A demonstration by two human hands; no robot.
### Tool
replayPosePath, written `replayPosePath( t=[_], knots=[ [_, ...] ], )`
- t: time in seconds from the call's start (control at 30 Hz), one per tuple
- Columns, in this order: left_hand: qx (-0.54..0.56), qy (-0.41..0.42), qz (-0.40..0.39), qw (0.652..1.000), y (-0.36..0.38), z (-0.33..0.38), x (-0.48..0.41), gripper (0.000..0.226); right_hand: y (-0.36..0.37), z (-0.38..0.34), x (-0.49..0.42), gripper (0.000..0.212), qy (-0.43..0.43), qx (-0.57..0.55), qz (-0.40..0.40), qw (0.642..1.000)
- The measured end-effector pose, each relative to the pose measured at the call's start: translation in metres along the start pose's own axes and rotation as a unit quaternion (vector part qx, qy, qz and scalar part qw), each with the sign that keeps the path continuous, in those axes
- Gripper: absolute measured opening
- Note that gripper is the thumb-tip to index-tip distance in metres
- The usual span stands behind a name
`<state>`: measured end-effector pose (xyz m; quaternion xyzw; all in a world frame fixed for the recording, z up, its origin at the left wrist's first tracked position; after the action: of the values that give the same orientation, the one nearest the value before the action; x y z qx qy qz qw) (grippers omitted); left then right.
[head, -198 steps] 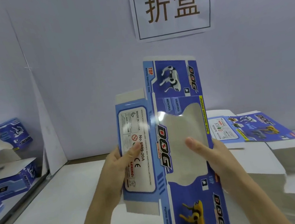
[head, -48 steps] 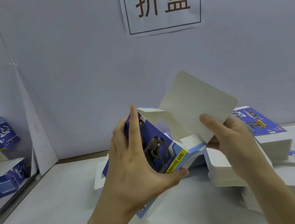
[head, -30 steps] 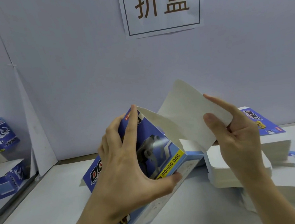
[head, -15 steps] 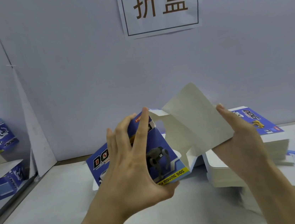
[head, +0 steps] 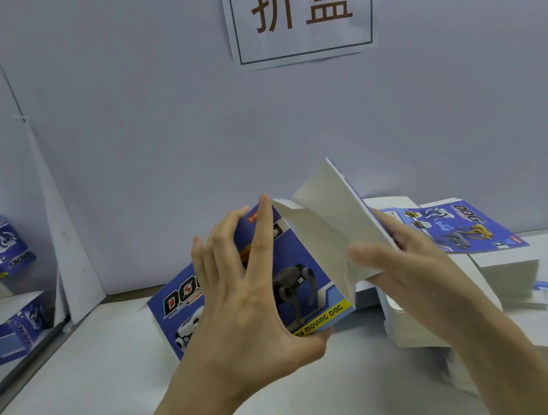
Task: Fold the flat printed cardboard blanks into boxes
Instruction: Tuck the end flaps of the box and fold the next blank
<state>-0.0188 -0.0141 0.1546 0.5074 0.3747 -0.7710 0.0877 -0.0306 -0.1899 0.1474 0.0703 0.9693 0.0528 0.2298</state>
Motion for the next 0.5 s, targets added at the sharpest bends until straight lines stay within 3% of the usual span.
replayPosePath(
  t=[0.13,0.33,0.5],
  knots=[
    [0.043,-0.026,-0.009,0.999,-0.007,-0.010,0.002,0.132,-0.001,0.000,0.003,0.061,-0.025,0.064,-0.015,0.998],
    [0.020,-0.025,-0.009,0.999,-0.009,-0.008,0.002,0.125,0.006,-0.009,0.007,0.062,-0.110,0.164,-0.002,0.980],
    [-0.005,-0.003,0.016,1.000,-0.013,-0.007,0.001,0.107,0.025,-0.002,0.014,0.064,-0.062,0.165,-0.106,0.979]
  ],
)
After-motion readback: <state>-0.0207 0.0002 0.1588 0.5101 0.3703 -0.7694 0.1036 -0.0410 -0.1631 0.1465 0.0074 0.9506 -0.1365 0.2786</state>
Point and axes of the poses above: each hand's wrist, its own x-axis away from the middle knuckle, its own y-axis out of the palm, z = x × y, the point moved 5 cm from there along -x, towards the middle knuckle, and after that the axes turned 13 degrees about z, right-handed, at the moved point
